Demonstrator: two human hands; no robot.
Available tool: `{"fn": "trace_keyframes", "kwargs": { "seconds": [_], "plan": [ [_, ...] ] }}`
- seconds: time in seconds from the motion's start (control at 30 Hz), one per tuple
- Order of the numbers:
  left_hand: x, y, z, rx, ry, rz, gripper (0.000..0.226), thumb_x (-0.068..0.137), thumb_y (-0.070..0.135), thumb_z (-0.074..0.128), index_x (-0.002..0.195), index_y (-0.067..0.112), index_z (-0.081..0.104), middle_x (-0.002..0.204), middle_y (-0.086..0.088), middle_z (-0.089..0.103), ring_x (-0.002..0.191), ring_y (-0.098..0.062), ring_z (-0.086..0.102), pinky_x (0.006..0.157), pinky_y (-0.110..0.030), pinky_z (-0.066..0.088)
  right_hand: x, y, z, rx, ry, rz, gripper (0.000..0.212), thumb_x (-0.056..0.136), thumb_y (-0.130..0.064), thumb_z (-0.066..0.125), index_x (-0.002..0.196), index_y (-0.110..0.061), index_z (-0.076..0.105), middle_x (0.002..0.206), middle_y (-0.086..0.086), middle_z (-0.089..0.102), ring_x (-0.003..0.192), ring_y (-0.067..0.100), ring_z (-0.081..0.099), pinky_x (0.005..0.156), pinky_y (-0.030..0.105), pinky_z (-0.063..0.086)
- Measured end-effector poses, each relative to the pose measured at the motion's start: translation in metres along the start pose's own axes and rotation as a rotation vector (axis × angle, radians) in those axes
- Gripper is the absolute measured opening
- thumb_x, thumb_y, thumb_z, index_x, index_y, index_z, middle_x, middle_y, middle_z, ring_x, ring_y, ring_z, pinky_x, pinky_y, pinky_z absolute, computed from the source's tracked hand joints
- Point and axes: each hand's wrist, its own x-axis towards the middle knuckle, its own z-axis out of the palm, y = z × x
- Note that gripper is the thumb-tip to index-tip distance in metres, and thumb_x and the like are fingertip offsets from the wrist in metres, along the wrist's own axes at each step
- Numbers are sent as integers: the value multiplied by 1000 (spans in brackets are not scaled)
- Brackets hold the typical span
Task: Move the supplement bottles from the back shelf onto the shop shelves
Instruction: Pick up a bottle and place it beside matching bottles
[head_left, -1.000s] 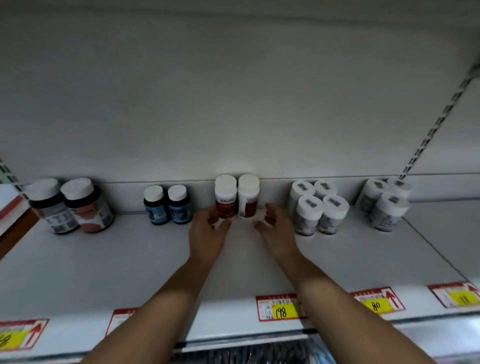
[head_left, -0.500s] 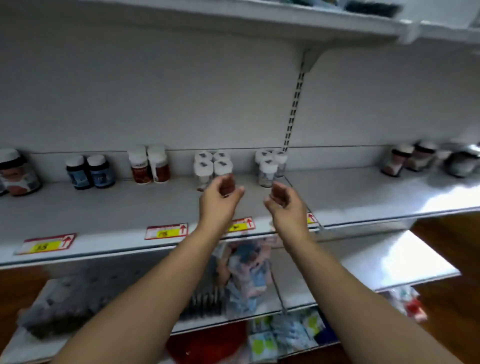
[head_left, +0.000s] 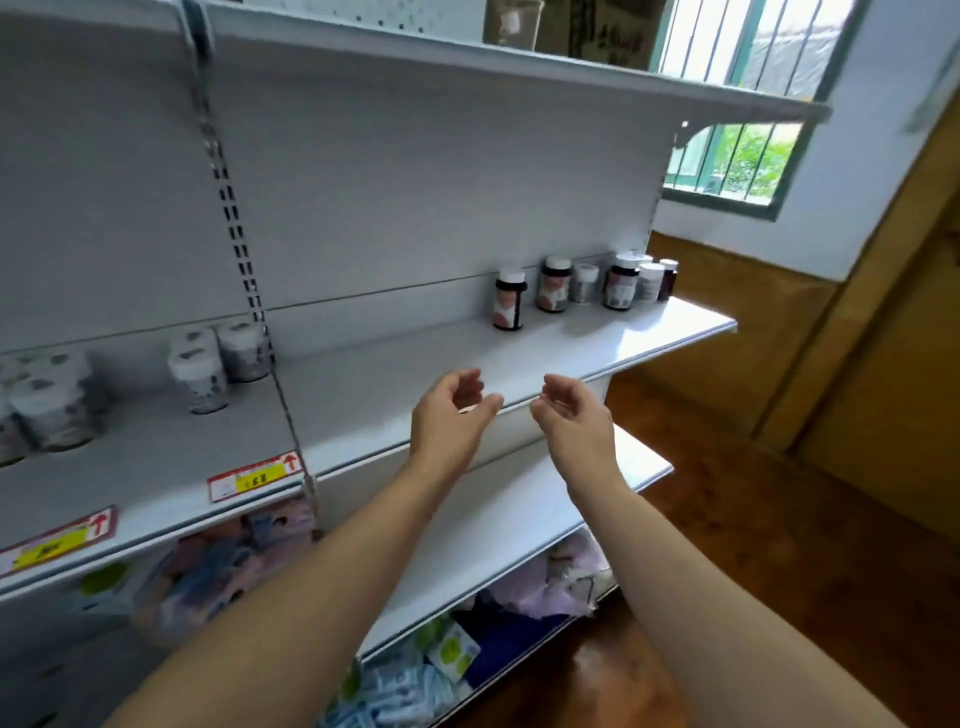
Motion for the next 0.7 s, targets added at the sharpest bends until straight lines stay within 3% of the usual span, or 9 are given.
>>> {"fn": "trace_keyframes", "kwargs": {
  "seconds": [0.33,0.5,0.7],
  "plan": [
    [158,-9,157,-35,1,9,34,81,13,67,113,12,58,104,-3,63,96,-14,59,89,-26,46,208,38,-84,-94,23,15,30,84,-9,60,114,-13,57,104,0,59,100,15,56,92,33,46],
    [213,-13,228,4,-49,-15,28,82,11,66,109,13,58,101,-2,61,96,-13,58,89,-25,45,297,60,-128,-89,0,58,33,85,-10,60,118,-11,56,107,3,59,101,16,56,91,33,46],
    [273,-44,319,96,63,-60,30,82,15,66,111,14,59,100,0,62,93,-13,57,88,-24,44,402,106,-181,-87,-97,74,32,85,-8,60,117,-10,56,107,5,61,102,19,59,84,30,46]
  ]
}}
